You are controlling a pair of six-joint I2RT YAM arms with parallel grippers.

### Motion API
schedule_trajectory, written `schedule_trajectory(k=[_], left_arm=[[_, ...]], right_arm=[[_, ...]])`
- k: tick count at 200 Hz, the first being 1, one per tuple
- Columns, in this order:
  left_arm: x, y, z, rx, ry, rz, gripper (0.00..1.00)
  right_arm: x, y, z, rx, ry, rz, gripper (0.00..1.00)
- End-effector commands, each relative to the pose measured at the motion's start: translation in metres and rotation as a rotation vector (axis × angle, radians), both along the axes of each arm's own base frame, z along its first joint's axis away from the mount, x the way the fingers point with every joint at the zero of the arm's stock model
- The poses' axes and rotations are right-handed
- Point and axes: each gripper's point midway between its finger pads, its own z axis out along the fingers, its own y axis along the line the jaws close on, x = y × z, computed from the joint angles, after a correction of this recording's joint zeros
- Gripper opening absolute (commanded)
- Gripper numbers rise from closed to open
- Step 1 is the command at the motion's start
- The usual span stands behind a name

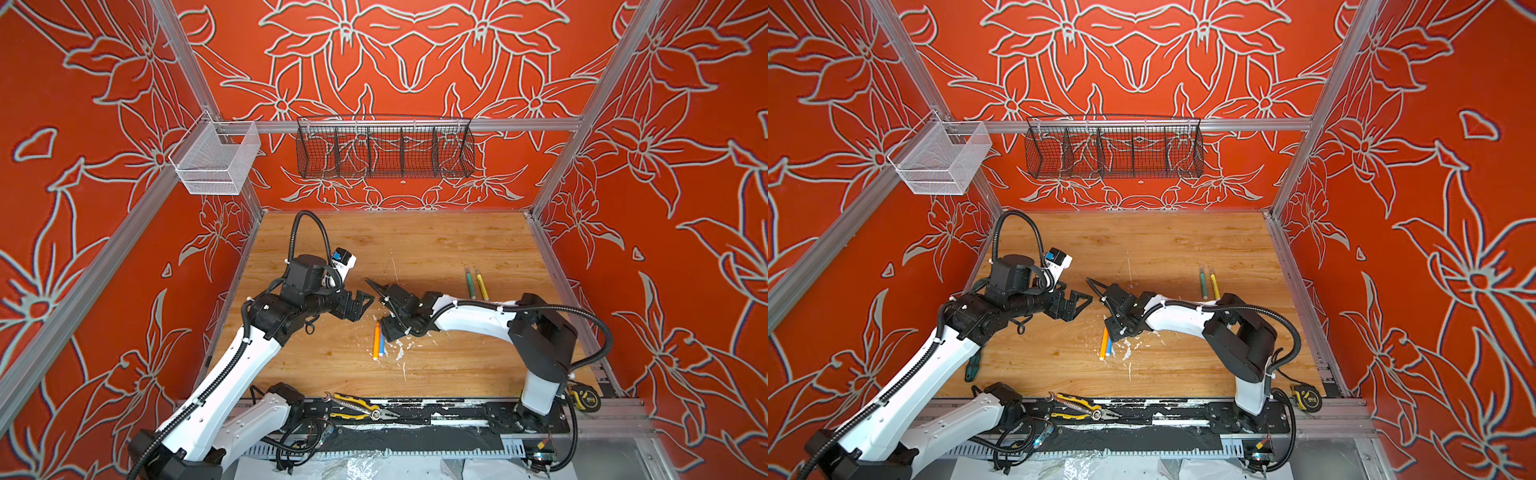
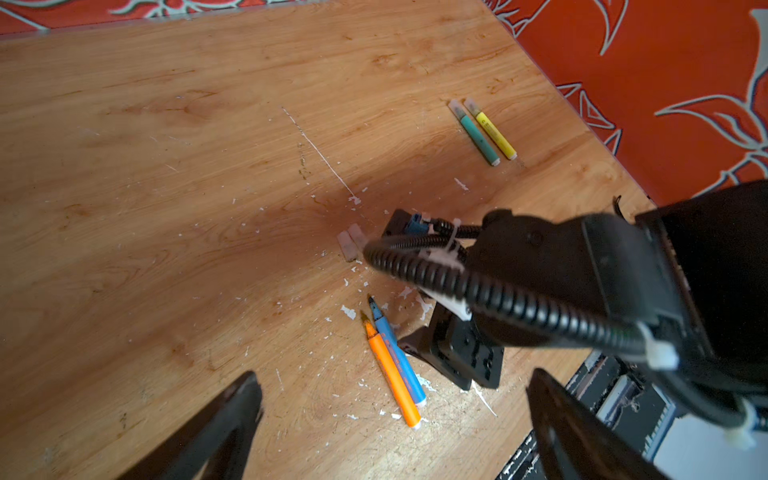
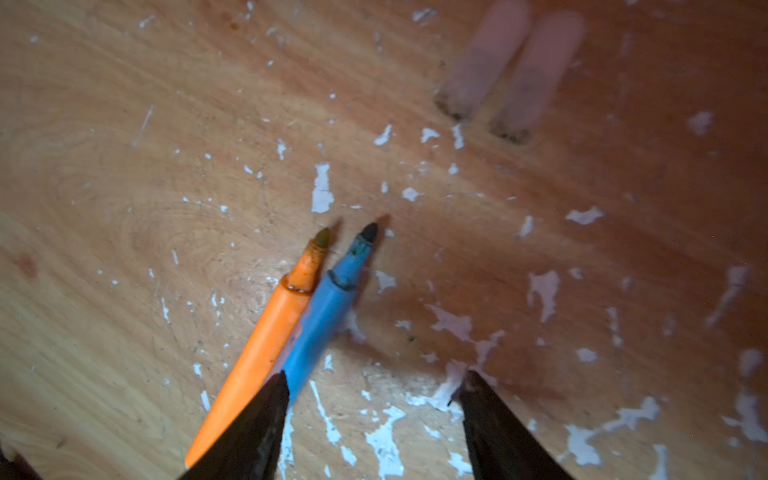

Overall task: Insert the pens into the pen caps
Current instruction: 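Lower the right gripper onto the blue marker and grasp it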

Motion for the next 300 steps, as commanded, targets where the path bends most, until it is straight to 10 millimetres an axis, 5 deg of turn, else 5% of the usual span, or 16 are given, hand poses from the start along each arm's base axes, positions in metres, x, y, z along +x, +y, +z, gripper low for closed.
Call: schedule_trajectory(k=[1, 48, 121, 175, 234, 260, 300], left_arm=[[0.001, 0.015, 0.011, 0.008, -0.049, 0.068, 0.97], [-0.002, 0.030, 0.029, -0.014, -0.151, 0.132, 0.97], [0.003, 0.027, 0.030, -0.031, -0.126, 0.138, 0.97], [0.013, 0.035, 0.036, -0.053, -0.136, 0.214, 0.97], [0.016, 0.037, 0.032, -0.060, -0.125, 0.225, 0.97], [0.017, 0.038, 0.033, -0.064, -0.123, 0.226, 0.97], [0.018, 0.039, 0.034, -0.071, -0.128, 0.232, 0.97]], right_arm=[[-0.003, 0.009, -0.003, -0.011, 0.011, -0.034, 0.66], [-0.007, 0.005, -0.013, -0.085, 0.014, -0.029, 0.58], [-0.014, -0.021, -0.017, -0.160, 0.014, -0.050, 0.44], [-0.026, -0.011, -0.023, -0.164, 0.046, -0.001, 0.43], [-0.027, -0.022, -0.028, -0.243, 0.025, 0.029, 0.21], [-0.029, -0.034, -0.025, -0.277, 0.016, 0.032, 0.22], [-0.046, -0.046, -0.027, -0.292, 0.047, 0.059, 0.50]])
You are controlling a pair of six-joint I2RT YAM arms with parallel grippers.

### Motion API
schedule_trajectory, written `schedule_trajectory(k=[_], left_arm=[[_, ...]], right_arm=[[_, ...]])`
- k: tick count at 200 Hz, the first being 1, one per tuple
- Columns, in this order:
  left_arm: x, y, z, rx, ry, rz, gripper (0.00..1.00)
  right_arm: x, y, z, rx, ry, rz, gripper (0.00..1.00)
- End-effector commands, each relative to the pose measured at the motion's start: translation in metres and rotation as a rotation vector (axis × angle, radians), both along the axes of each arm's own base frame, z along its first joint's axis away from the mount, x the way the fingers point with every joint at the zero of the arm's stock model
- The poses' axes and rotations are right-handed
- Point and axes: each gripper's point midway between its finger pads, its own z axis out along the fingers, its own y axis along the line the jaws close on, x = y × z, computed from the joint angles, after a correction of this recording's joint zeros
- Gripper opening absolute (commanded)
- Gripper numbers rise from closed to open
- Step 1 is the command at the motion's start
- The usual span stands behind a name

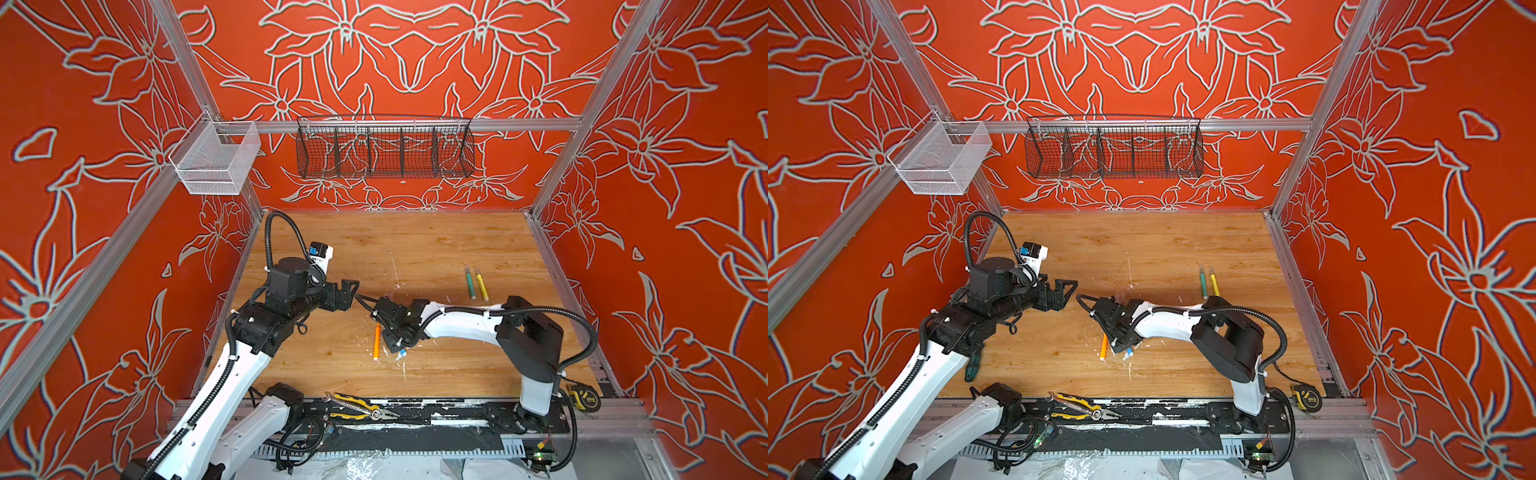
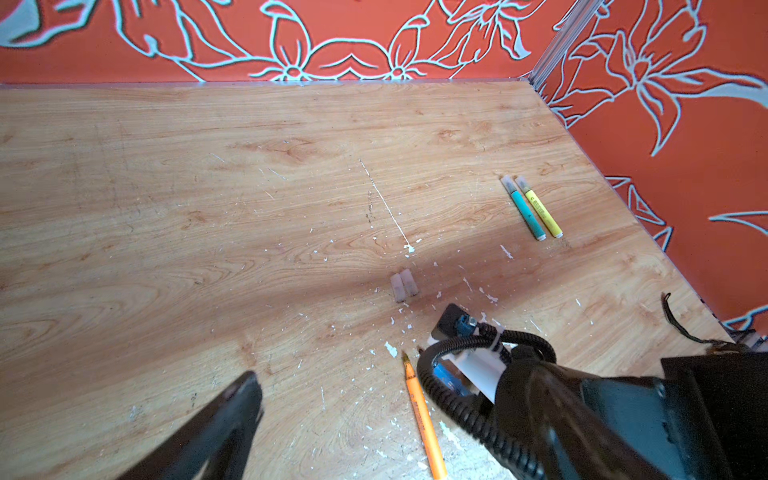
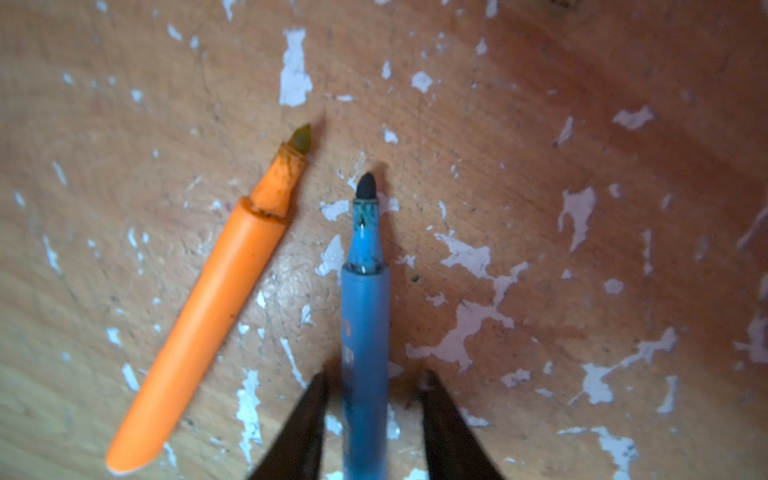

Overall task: Insert the pens into the pen caps
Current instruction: 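Lower the right gripper onto the blue marker and grasp it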

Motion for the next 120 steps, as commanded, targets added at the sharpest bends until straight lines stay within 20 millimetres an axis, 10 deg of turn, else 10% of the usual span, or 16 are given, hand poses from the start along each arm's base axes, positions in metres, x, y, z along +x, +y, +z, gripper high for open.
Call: schedule_trajectory(k=[1, 37, 120], left_arm=[[0.003, 0.000, 0.009, -0.022, -0.026, 0.005, 0.97], [0.004, -0.001, 0.010, -0.035, -0.022, 0.001, 0.97], [0.030, 0.030, -0.028, -0.050, 0.153, 0.264, 0.97]], right_arm=[[-0.020, -0.026, -0.009, -0.095, 0.041, 0.018, 0.50], [-0.030, -0.030, -0.013, -0.130, 0.052, 0.032, 0.49], [-0.033, -0.029, -0.022, -0.160, 0.024, 0.035, 0.00]])
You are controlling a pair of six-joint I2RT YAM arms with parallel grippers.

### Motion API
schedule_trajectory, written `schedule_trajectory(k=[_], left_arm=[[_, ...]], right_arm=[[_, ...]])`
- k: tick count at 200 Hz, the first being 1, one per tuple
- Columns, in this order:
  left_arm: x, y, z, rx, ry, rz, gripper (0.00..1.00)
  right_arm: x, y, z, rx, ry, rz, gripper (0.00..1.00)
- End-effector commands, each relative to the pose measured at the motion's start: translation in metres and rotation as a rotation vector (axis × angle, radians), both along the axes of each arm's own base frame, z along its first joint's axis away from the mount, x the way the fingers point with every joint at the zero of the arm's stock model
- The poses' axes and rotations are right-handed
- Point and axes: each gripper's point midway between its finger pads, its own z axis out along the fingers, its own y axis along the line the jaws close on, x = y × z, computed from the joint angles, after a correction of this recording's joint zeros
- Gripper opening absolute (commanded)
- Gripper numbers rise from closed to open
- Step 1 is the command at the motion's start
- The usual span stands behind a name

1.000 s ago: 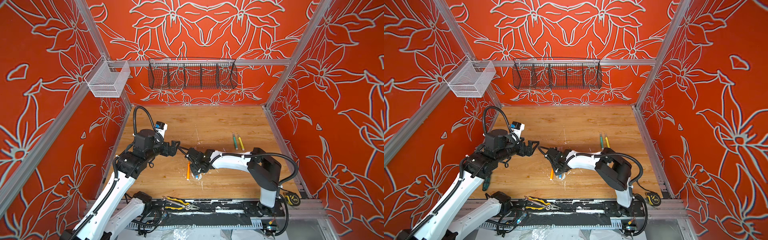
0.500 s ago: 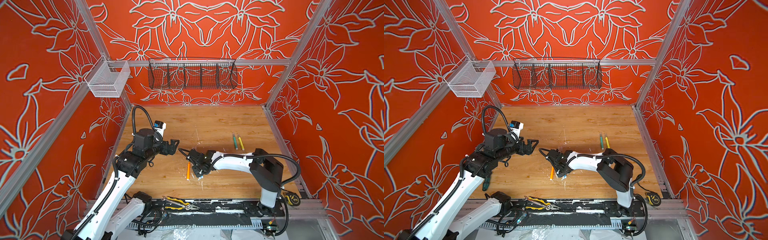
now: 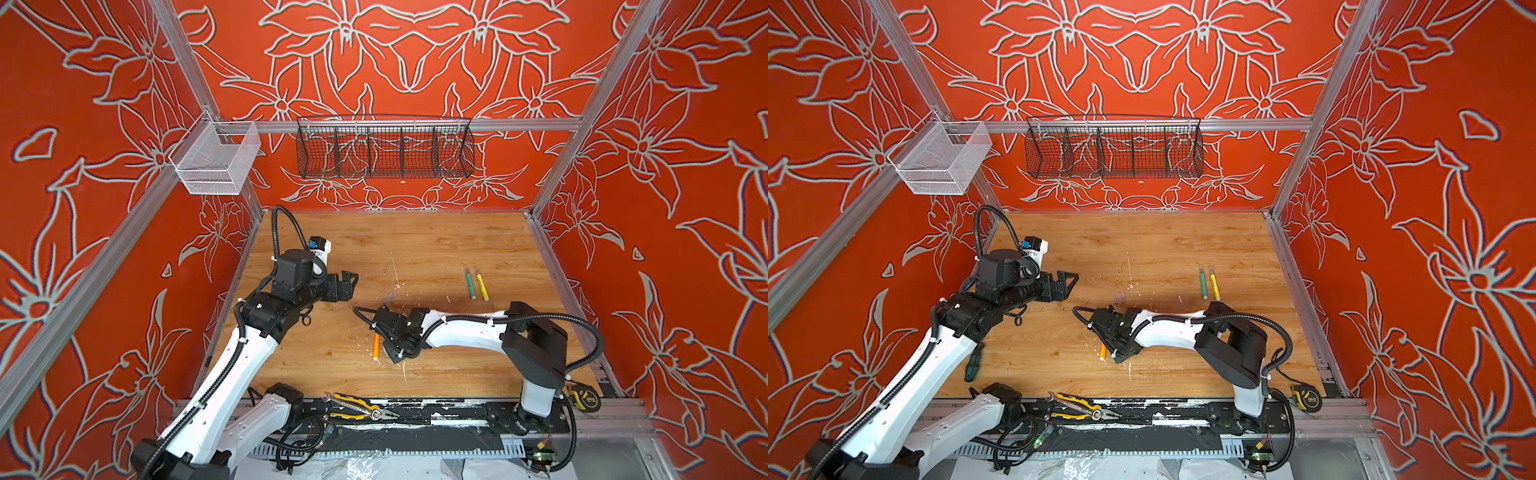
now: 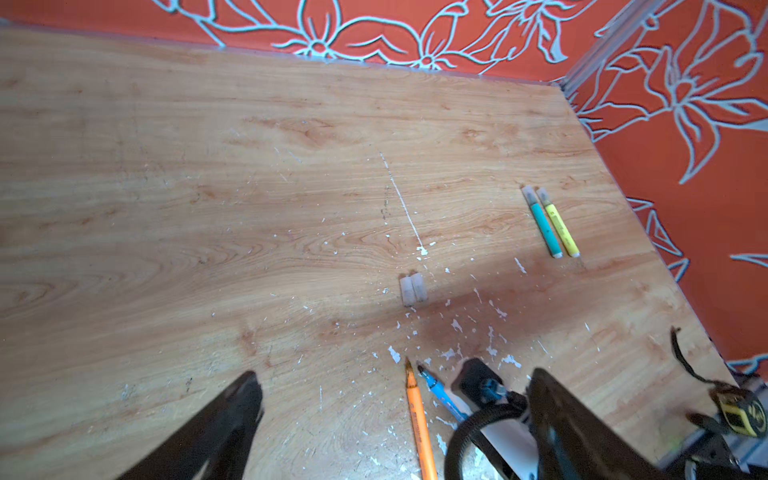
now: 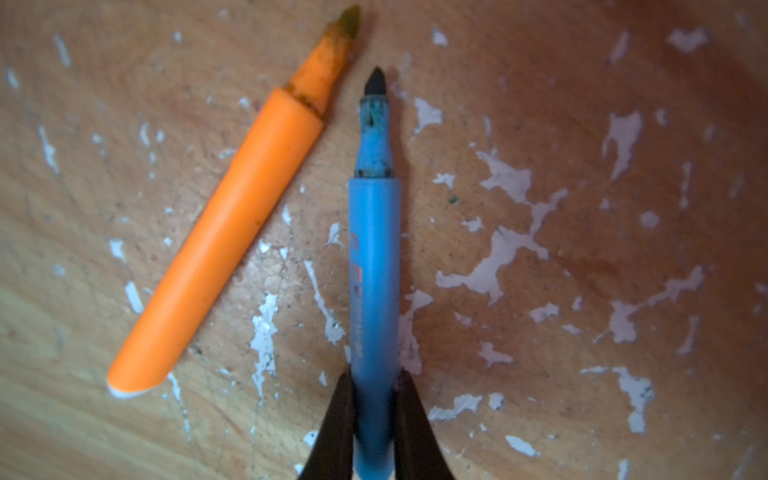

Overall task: Insert the pens into the pen caps
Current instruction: 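Lift the blue marker with the right gripper toward the left gripper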

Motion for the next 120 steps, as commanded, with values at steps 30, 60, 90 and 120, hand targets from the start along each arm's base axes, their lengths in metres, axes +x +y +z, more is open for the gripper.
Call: schedule_trajectory(k=[30, 60, 90, 120], left_arm=[[0.012, 0.042, -0.028, -0.027, 0.123, 0.253, 0.97], [0.014, 0.043, -0.033, -0.076, 0.146, 0.248, 0.97], [0.013, 0.028, -0.029, -0.137, 0.128, 0.171, 0.97], [0.008, -0.008, -0.011, -0.275, 0.078, -0.025, 0.97]], right_arm=[[-0.001, -0.030, -0.007, -0.076, -0.035, -0.012, 0.00], [0.002, -0.027, 0.012, 0.057, -0.061, -0.007, 0.00], [0.010, -0.025, 0.040, 0.261, -0.061, -0.060, 0.00], [0.021, -0.023, 0.080, 0.507, -0.097, -0.089, 0.00]])
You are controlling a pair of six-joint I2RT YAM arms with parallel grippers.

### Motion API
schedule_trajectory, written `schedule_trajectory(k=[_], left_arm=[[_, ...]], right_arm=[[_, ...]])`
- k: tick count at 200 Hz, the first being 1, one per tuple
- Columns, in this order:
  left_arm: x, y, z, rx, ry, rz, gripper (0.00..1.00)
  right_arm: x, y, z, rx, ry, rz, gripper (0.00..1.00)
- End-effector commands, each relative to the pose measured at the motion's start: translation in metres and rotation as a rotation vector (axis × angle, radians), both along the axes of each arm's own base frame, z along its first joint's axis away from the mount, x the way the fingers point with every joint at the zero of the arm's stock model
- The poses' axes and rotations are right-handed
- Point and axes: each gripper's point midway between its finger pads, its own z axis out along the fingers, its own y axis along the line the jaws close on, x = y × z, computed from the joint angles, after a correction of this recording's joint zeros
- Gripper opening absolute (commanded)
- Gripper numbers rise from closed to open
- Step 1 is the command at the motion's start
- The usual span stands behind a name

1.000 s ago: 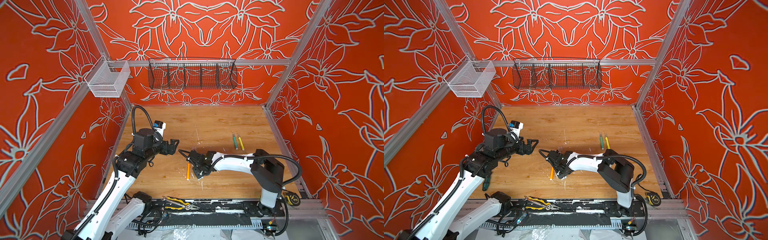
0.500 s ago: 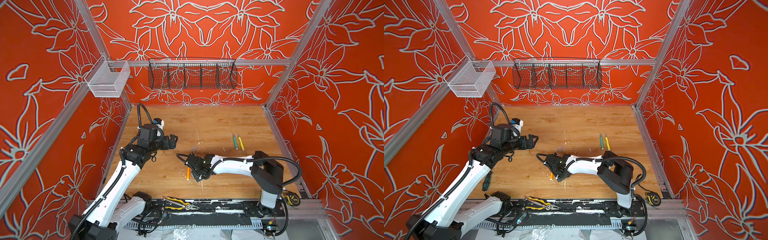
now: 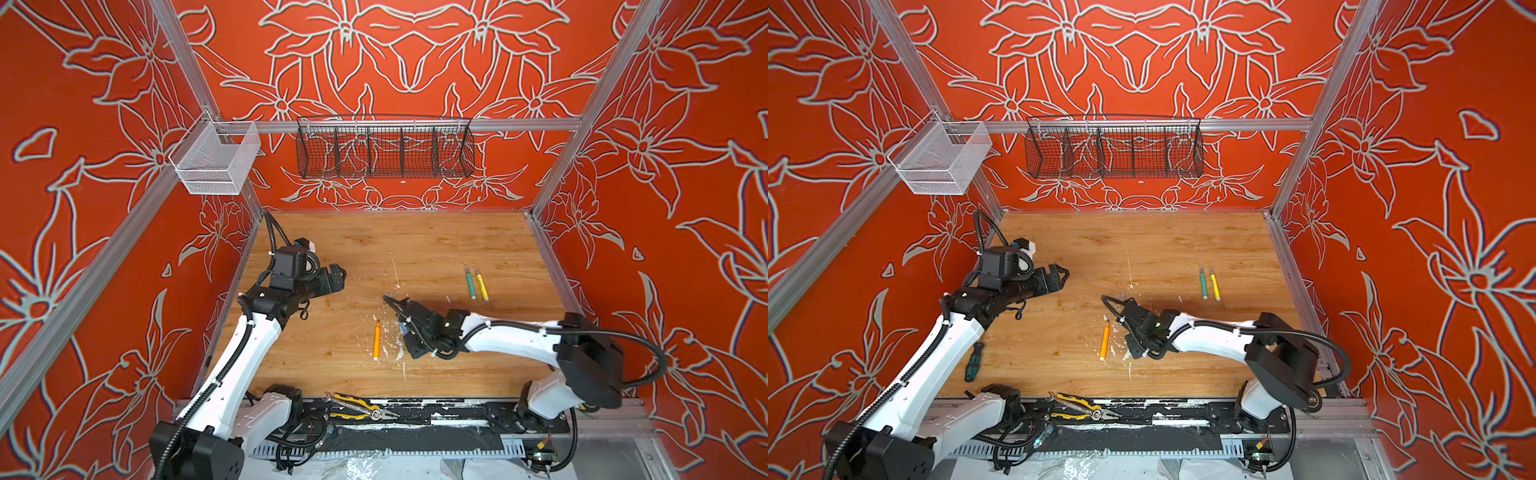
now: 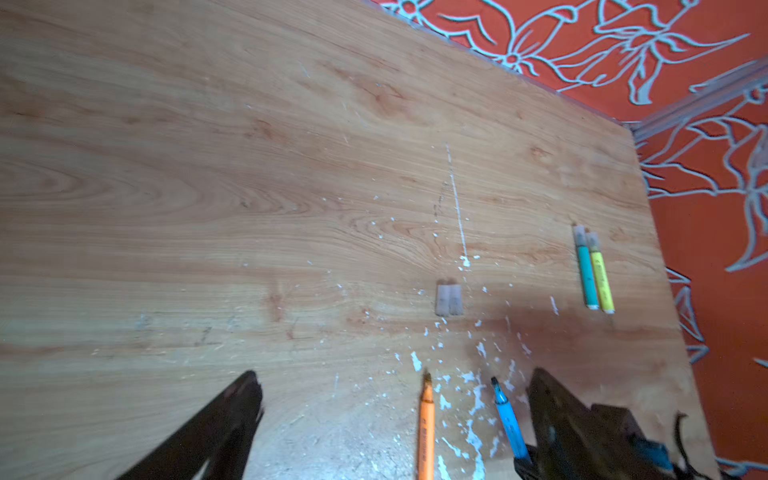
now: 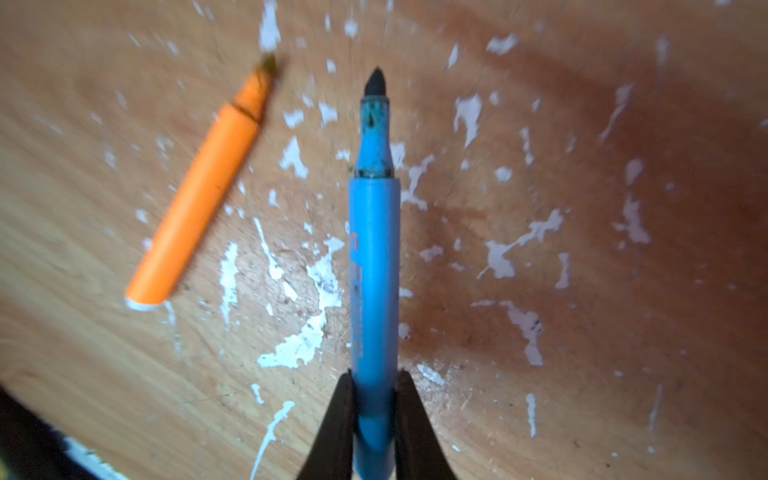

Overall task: Insert the pens into the pen caps
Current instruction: 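Lift the blue marker with the right gripper toward the left gripper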

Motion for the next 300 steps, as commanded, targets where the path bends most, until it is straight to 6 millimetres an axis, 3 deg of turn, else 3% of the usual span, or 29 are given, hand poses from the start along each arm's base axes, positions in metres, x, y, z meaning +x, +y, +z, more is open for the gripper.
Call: schedule_trajectory(k=[1, 31, 84, 110, 130, 159, 203, 274, 300], left_arm=[[-0.006, -0.033, 0.021, -0.149, -0.077, -0.163, 0.97], [-0.022, -0.081, 0.048, -0.332, -0.160, -0.422, 0.97], [-0.054, -0.150, 0.055, -0.375, -0.203, -0.712, 1.00], [-0.057, -0.170, 0.059, -0.431, -0.222, -0.772, 0.79], [-0.058, -0.179, 0.059, -0.449, -0.215, -0.802, 0.77], [-0.067, -0.190, 0.062, -0.470, -0.218, -0.873, 0.76], [-0.071, -0.190, 0.075, -0.480, -0.277, -0.883, 0.39], [-0.067, -0.182, 0.081, -0.412, -0.337, -0.844, 0.22], [-0.066, -0.179, 0.086, -0.390, -0.360, -0.836, 0.21]], right_arm=[[0.009, 0.017, 0.039, 0.246, -0.034, -0.008, 0.00], [0.015, 0.020, 0.085, 0.509, -0.053, 0.008, 0.00], [0.007, 0.034, 0.160, 0.756, -0.105, 0.110, 0.00], [0.000, 0.046, 0.184, 0.873, -0.090, 0.166, 0.00], [-0.003, 0.050, 0.195, 0.938, -0.084, 0.189, 0.00], [-0.003, 0.054, 0.204, 0.983, -0.081, 0.188, 0.00], [0.000, 0.055, 0.202, 0.991, -0.078, 0.173, 0.00], [-0.005, 0.056, 0.198, 1.006, -0.044, 0.188, 0.00], [-0.009, 0.059, 0.192, 0.999, -0.005, 0.205, 0.00]])
